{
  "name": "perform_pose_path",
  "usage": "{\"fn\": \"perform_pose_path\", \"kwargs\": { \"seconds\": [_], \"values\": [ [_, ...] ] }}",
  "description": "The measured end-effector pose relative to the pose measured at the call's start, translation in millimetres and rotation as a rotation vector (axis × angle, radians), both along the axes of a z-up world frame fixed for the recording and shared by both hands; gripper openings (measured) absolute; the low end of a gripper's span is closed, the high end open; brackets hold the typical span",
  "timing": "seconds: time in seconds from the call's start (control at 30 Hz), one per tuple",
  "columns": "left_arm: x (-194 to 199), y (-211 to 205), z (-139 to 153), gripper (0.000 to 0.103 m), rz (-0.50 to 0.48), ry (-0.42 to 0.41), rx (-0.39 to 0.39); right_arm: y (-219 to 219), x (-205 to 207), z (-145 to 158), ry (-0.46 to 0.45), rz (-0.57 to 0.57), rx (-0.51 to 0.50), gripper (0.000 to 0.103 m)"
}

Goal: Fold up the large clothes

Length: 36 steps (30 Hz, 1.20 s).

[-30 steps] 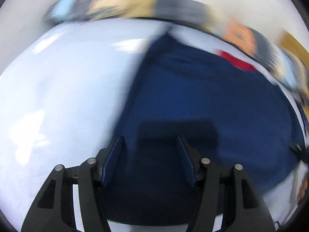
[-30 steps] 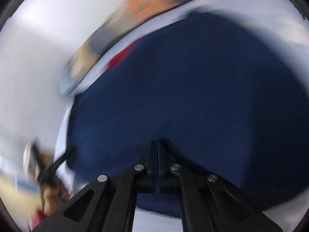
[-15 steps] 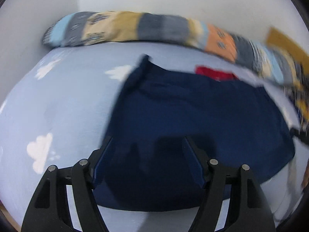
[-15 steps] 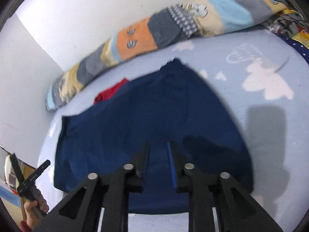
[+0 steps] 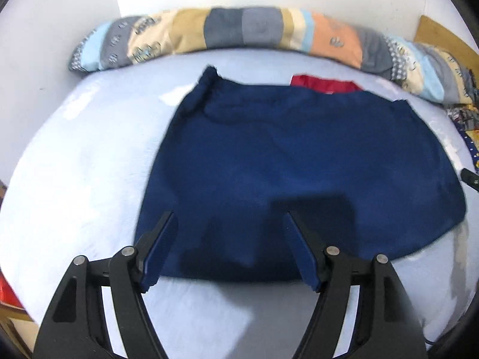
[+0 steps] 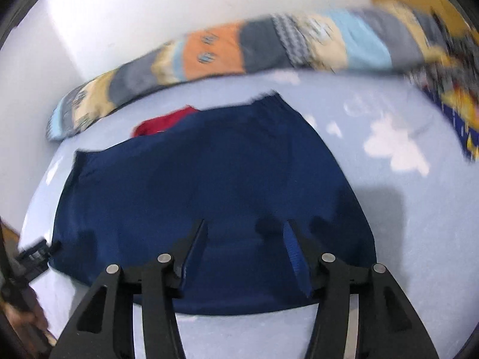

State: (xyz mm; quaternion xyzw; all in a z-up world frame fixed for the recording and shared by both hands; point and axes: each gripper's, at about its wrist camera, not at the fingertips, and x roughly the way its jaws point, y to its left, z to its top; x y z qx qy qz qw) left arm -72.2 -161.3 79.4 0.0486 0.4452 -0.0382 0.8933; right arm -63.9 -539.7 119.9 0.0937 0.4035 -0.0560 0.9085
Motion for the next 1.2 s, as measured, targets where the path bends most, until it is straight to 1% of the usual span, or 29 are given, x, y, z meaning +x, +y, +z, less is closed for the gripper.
{"fn": "perform_pose_path", "kwargs": {
  "seconds": [0.03, 0.07, 0.1, 0.13, 0.17, 0.2, 0.23, 0.27, 0.3, 0.33, 0.37, 0.4, 0.47, 0.5, 0.53, 0.57, 0.6, 0.63, 0.67, 0.73, 0.77, 0.83, 0.9, 0.97, 1.03, 1.1, 1.2],
  "values": [
    [-14.3, 1.9, 9.6, 0.077, -0.002, -0.037, -0.001, 9.7, -5.1, 3.4, -0.017, 0.025, -0.005, 0.056],
    [-24.8, 2.7, 14.0, 0.087, -0.008, -0.083, 0.005, 15.9, -9.3, 7.1, -0.028, 0.038, 0.002, 0.056],
    [-34.7, 2.3, 16.5, 0.09, -0.016, -0.145, 0.019, 21.3, -14.7, 8.9, -0.04, 0.053, 0.014, 0.057],
    [-51.2, 5.6, 14.2, 0.092, -0.021, -0.243, 0.048, 27.6, -18.8, 10.8, -0.049, 0.068, 0.025, 0.06],
    [-57.9, 7.6, 9.6, 0.092, -0.024, -0.282, 0.066, 33.5, -20.2, 11.6, -0.052, 0.076, 0.027, 0.063],
    [-56.5, 7.3, 6.2, 0.092, -0.034, -0.28, 0.08, 38.3, -22.0, 11.1, -0.052, 0.082, 0.019, 0.067],
    [-49.7, 2.6, 5.9, 0.092, -0.068, -0.252, 0.099, 40.9, -24.2, 10.0, -0.054, 0.087, 0.004, 0.067],
    [-46.3, -2.3, 7.2, 0.092, -0.103, -0.258, 0.13, 42.3, -27.1, 8.8, -0.053, 0.088, -0.001, 0.067],
    [-46.9, -5.5, 8.8, 0.092, -0.112, -0.29, 0.156, 42.1, -24.8, 7.1, -0.048, 0.087, 0.002, 0.067],
    [-46.6, -7.3, 9.3, 0.092, -0.126, -0.303, 0.166, 40.6, -24.5, 6.3, -0.04, 0.079, 0.016, 0.067],
    [-45.0, -7.5, 11.8, 0.092, -0.137, -0.287, 0.151, 39.1, -25.4, 5.6, -0.028, 0.067, 0.038, 0.067],
    [-44.7, -7.3, 12.0, 0.092, -0.145, -0.27, 0.118, 37.9, -25.9, 4.7, -0.019, 0.064, 0.053, 0.067],
    [-45.7, -12.7, 12.5, 0.092, -0.158, -0.252, 0.084, 39.6, -33.3, 4.9, -0.033, 0.078, 0.058, 0.068],
    [-45.3, -17.4, 11.2, 0.092, -0.165, -0.24, 0.079, 41.1, -37.4, 2.9, -0.057, 0.089, 0.034, 0.075],
    [-44.8, -21.5, 9.2, 0.092, -0.173, -0.229, 0.079, 42.3, -40.5, -2.3, -0.077, 0.09, -0.012, 0.08],
    [-43.4, -25.1, 6.9, 0.092, -0.179, -0.222, 0.085, 43.1, -40.8, -8.0, -0.076, 0.08, -0.052, 0.08],
    [-43.7, -28.0, 5.6, 0.092, -0.183, -0.215, 0.089, 43.3, -34.1, -12.8, -0.04, 0.074, -0.063, 0.08],
    [-41.4, -31.0, 3.1, 0.092, -0.186, -0.206, 0.09, 43.1, -26.8, -14.3, -0.022, 0.093, -0.038, 0.079],
    [-42.7, -32.5, 2.2, 0.092, -0.187, -0.201, 0.088, 43.2, -24.0, -14.0, -0.034, 0.103, -0.029, 0.079],
    [-41.9, -36.0, -1.8, 0.092, -0.189, -0.193, 0.086, 42.8, -18.9, -15.5, -0.04, 0.093, -0.046, 0.079],
    [-42.8, -37.2, -3.4, 0.092, -0.189, -0.193, 0.092, 41.6, -16.6, -18.0, -0.032, 0.091, -0.038, 0.079],
    [-45.6, -39.1, -8.3, 0.092, -0.194, -0.194, 0.105, 36.4, -9.4, -27.3, 0.006, 0.086, 0.014, 0.079],
    [-45.1, -40.9, -14.9, 0.092, -0.199, -0.186, 0.128, 33.0, -5.0, -32.1, 0.029, 0.083, 0.032, 0.079],
    [-43.1, -42.3, -21.1, 0.092, -0.206, -0.168, 0.144, 30.6, -1.8, -32.5, 0.027, 0.081, 0.043, 0.079],
    [-41.5, -42.4, -23.9, 0.092, -0.202, -0.158, 0.141, 29.1, 2.1, -32.2, 0.023, 0.082, 0.072, 0.079],
    [-41.2, -42.4, -24.4, 0.092, -0.199, -0.157, 0.133, 29.8, 4.2, -34.0, 0.028, 0.086, 0.078, 0.079],
    [-41.9, -44.4, -25.8, 0.092, -0.203, -0.162, 0.145, 35.0, 6.7, -39.8, 0.056, 0.099, 0.047, 0.079]
  ]
}}
